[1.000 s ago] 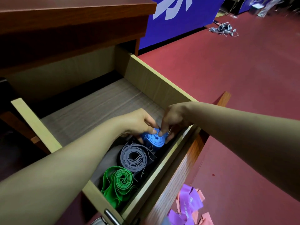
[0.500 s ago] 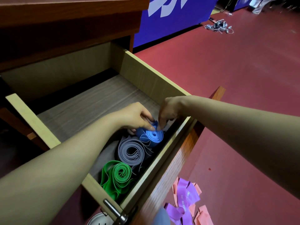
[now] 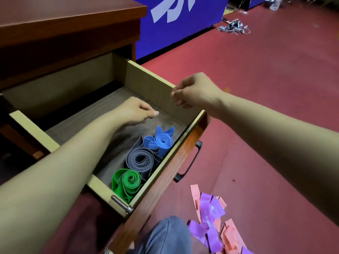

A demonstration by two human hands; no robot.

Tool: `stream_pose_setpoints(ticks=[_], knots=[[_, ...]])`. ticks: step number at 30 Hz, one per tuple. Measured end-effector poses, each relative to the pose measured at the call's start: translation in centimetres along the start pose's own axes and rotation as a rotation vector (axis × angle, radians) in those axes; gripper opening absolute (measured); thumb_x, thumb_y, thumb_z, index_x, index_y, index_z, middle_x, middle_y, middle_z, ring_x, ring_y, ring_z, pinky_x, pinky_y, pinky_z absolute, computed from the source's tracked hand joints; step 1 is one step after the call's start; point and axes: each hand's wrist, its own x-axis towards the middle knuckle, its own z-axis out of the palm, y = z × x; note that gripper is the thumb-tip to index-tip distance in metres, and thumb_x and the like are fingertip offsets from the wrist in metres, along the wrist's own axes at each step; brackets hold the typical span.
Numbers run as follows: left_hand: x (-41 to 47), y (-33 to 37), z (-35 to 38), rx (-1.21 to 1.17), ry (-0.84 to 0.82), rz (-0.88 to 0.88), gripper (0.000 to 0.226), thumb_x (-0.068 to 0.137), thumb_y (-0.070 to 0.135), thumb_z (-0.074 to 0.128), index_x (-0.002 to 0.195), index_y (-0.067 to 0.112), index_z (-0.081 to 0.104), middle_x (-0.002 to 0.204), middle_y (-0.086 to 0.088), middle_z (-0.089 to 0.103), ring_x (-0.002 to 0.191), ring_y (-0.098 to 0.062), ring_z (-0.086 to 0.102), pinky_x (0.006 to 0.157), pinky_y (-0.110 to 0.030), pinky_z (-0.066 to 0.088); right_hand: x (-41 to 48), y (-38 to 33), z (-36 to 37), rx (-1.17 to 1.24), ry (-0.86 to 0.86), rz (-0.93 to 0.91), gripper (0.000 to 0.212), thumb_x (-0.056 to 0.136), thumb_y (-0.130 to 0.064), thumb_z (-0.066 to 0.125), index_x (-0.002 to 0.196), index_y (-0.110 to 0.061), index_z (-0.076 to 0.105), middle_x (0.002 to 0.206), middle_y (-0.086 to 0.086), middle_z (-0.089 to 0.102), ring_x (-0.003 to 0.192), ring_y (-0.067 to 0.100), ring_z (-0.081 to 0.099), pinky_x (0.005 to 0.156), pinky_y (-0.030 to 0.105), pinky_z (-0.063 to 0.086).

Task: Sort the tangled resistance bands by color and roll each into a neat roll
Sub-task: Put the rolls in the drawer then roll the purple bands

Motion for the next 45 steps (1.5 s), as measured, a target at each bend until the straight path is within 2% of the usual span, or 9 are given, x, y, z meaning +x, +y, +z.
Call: stream_pose_setpoints(ticks=[3,9,12,20,27,32,38,42,45], knots=[[-1.6,2.6,-0.3,-0.122,0.043,0.041,0.016,0.090,0.030,0.065,0.095,0.018,0.072,0.101,-0.005,0.073,0.083,-0.013,0.064,0.057,-0.019,0.039,-2.7,0.6,-0.9,0.266,0.102,-0.017,0.016,0.089,-0.004,0.059,0.075,-0.012,0.062,0.082,0.014,0.069,0.069,0.019,0.063,0.064,0.029,0.055],[-7.5,9.8,0.6,-0.386,-0.003,0.115,0.015,0.094,0.030,0.058,0.091,0.020,0.069,0.095,0.000,0.074,0.086,-0.016,0.070,0.076,-0.027,0.050,-9.3,2.7,-3.0,0.635,0.192,0.165,0.011,0.092,-0.007,0.054,0.087,-0.012,0.062,0.081,0.008,0.069,0.062,0.015,0.066,0.055,0.020,0.052],[-10.6,12.4,2.4,-0.377,-0.055,0.160,0.022,0.094,0.031,0.058,0.102,0.015,0.070,0.102,-0.002,0.074,0.095,-0.019,0.071,0.087,-0.031,0.052,-12.8,4.5,-4.1,0.682,0.203,0.241,0.008,0.091,-0.011,0.055,0.088,-0.013,0.062,0.081,0.007,0.069,0.065,0.016,0.069,0.057,0.020,0.053],[-19.1,16.4,12.3,-0.204,-0.266,0.156,0.022,0.094,0.033,0.058,0.106,0.017,0.066,0.105,-0.004,0.072,0.096,-0.019,0.069,0.085,-0.031,0.050,-23.9,9.6,-7.2,0.699,0.238,0.388,0.008,0.093,-0.014,0.054,0.088,-0.014,0.060,0.085,0.009,0.069,0.069,0.020,0.069,0.060,0.024,0.055],[-24.2,16.2,21.2,-0.097,-0.456,0.034,0.017,0.094,0.035,0.057,0.099,0.020,0.063,0.105,-0.002,0.070,0.092,-0.017,0.068,0.075,-0.027,0.048,-34.6,15.7,-8.3,0.660,0.245,0.506,0.007,0.091,-0.022,0.056,0.091,-0.019,0.062,0.092,0.009,0.068,0.075,0.022,0.069,0.063,0.026,0.056],[-24.9,16.1,26.2,-0.070,-0.507,-0.010,0.016,0.093,0.035,0.058,0.097,0.020,0.063,0.102,-0.002,0.070,0.091,-0.018,0.067,0.071,-0.026,0.048,-37.9,20.4,-8.6,0.713,0.265,0.572,0.005,0.091,-0.022,0.057,0.092,-0.019,0.060,0.094,0.010,0.066,0.080,0.023,0.067,0.069,0.029,0.054],[-21.1,10.8,33.6,-0.066,-0.507,-0.229,0.014,0.094,0.034,0.057,0.087,0.022,0.061,0.096,-0.001,0.067,0.077,-0.015,0.064,0.058,-0.022,0.048,-36.2,28.8,-7.0,0.724,0.230,0.752,0.010,0.091,-0.027,0.059,0.091,-0.017,0.056,0.088,0.008,0.062,0.075,0.022,0.063,0.068,0.030,0.053],[-16.2,4.8,37.3,-0.029,-0.501,-0.391,0.013,0.092,0.029,0.060,0.099,0.019,0.064,0.095,-0.003,0.069,0.073,-0.016,0.065,0.053,-0.023,0.046,-32.4,35.2,-4.3,0.748,0.196,0.910,0.016,0.090,-0.032,0.060,0.088,-0.016,0.056,0.089,0.009,0.060,0.073,0.023,0.062,0.068,0.031,0.053],[-12.1,0.8,40.1,-0.008,-0.477,-0.502,0.018,0.091,0.026,0.061,0.104,0.014,0.061,0.094,-0.006,0.067,0.065,-0.015,0.061,0.045,-0.020,0.046,-29.4,39.7,-2.4,0.757,0.158,1.008,0.019,0.090,-0.032,0.060,0.095,-0.014,0.057,0.088,0.009,0.058,0.073,0.024,0.061,0.067,0.033,0.053]])
